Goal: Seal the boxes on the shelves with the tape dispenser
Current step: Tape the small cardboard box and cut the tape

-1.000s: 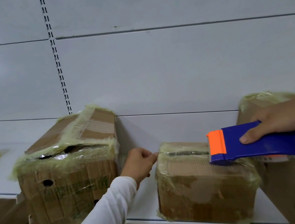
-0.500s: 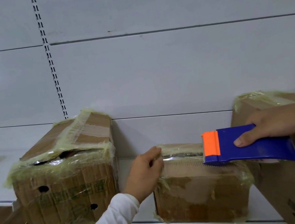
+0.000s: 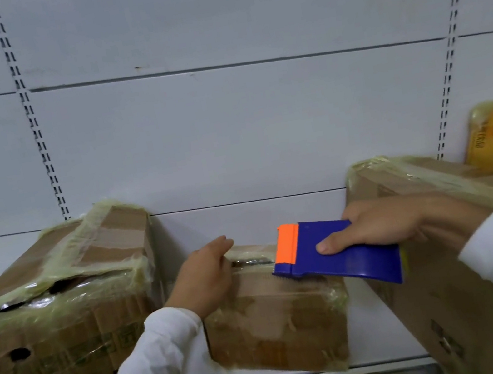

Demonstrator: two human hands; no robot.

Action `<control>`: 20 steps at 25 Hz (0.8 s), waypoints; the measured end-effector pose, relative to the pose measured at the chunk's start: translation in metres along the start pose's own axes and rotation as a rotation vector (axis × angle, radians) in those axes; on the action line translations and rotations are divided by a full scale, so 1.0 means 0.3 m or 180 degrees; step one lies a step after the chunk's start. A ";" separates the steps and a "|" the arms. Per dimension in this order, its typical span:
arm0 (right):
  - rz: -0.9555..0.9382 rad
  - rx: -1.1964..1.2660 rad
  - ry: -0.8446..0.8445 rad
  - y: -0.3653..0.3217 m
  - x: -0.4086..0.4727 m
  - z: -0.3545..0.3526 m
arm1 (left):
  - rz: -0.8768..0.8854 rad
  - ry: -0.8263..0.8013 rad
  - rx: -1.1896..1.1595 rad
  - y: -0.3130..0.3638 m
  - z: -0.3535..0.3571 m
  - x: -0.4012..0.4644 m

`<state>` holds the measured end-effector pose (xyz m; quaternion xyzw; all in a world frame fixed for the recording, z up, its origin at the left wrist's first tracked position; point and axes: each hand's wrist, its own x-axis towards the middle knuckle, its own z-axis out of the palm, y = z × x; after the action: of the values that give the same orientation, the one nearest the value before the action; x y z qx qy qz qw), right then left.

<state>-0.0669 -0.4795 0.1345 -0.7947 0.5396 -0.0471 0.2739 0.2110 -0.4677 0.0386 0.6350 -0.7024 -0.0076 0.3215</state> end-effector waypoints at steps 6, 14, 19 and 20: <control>-0.0057 0.0169 -0.0032 -0.013 0.013 0.024 | 0.0540 -0.0347 0.0719 0.011 0.056 0.014; 0.0058 0.0602 -0.0446 0.104 -0.090 -0.026 | 0.0711 -0.0966 0.0643 -0.040 0.003 0.032; 0.0154 0.1147 -0.0291 0.112 -0.065 0.080 | 0.0606 -0.0733 0.0969 -0.017 0.000 0.054; 0.0129 0.1245 -0.0277 0.104 -0.060 0.095 | 0.0549 -0.0670 0.0855 -0.004 0.005 0.061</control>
<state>-0.0897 -0.4610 0.0994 -0.7167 0.5237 -0.1111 0.4469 0.2116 -0.4849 0.0449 0.6053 -0.7787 0.0475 0.1580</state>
